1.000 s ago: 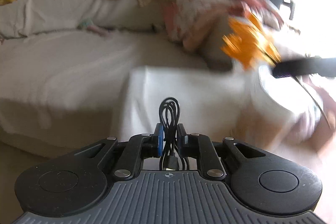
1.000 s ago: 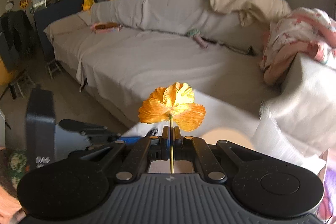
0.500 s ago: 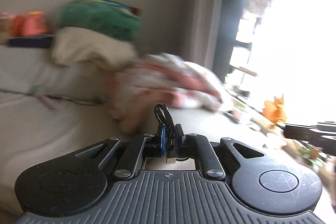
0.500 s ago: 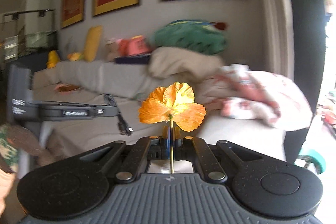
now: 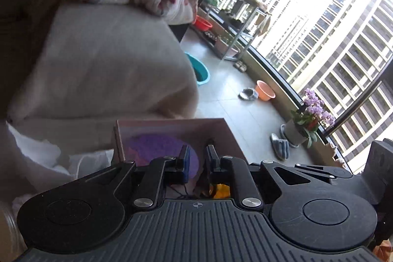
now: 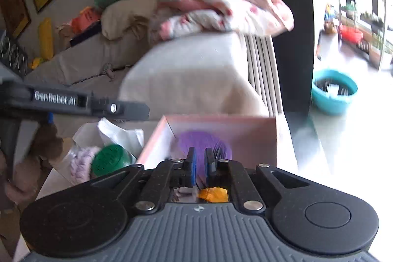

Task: Organize soft objects
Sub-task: 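Carry cable and flower over the pink box and open both grippers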

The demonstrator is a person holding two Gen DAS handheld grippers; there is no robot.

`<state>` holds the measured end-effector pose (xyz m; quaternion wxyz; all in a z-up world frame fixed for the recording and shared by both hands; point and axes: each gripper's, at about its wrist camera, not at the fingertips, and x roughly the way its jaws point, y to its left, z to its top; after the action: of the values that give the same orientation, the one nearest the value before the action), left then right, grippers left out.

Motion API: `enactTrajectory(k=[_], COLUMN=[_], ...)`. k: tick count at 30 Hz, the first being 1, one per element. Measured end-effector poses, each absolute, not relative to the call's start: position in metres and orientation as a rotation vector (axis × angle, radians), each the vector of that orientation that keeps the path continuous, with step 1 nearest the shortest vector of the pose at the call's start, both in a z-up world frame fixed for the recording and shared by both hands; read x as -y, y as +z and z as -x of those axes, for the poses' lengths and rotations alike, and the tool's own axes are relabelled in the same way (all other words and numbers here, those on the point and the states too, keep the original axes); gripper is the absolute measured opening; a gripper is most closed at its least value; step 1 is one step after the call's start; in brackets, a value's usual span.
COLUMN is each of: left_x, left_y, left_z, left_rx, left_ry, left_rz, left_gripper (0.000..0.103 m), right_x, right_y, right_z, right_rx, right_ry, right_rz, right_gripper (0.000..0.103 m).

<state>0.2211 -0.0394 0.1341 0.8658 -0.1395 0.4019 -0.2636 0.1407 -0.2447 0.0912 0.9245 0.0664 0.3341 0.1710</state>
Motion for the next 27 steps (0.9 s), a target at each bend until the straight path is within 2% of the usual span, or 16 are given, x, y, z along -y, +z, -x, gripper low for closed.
enactTrajectory(k=[1,3,6,10,17,19,20,21,22,24,27], left_x=[0.031,0.011,-0.021,-0.069,-0.113,-0.114,-0.114,-0.114,-0.114,-0.116,-0.120], left_y=[0.130,0.126,0.137,0.147,0.098,0.085,0.080,0.077,0.074,0.072,0.070], left_z=[-0.224,-0.217,-0.193,-0.147,-0.074,-0.059,-0.055,-0.051,-0.050,-0.048,-0.044], left_rx=[-0.850,-0.819,-0.703,-0.576,-0.554,-0.554,-0.558,-0.563,-0.568,-0.568,-0.553], left_ry=[-0.543,-0.538,-0.516,-0.454,-0.386,-0.395,-0.399,-0.406,-0.413,-0.410,-0.382], left_rz=[0.306,0.321,0.313,0.326,0.322,0.297,0.299,0.304,0.311,0.322,0.296], left_gripper=[0.015,0.015,0.015,0.015,0.015,0.015,0.015,0.015,0.015,0.015,0.015], right_x=[0.246,0.243,0.235,0.228,0.219,0.215,0.212,0.209,0.208,0.205,0.202], right_y=[0.089,0.089,0.088,0.083,0.059,0.051,0.046,0.042,0.041,0.052,0.088], right_z=[-0.141,-0.143,-0.141,-0.142,-0.162,-0.171,-0.176,-0.180,-0.184,-0.186,-0.183], right_rx=[-0.684,-0.671,-0.662,-0.716,-0.904,-0.965,-0.992,-1.021,-1.040,-1.029,-0.892], right_ry=[0.342,0.326,0.321,0.310,0.220,0.216,0.211,0.208,0.208,0.206,0.221], right_rz=[-0.128,-0.110,-0.076,-0.066,-0.017,0.006,0.015,0.021,0.022,-0.006,-0.044], right_gripper=[0.012,0.022,0.031,0.031,0.031,0.028,0.020,0.007,0.003,0.003,0.003])
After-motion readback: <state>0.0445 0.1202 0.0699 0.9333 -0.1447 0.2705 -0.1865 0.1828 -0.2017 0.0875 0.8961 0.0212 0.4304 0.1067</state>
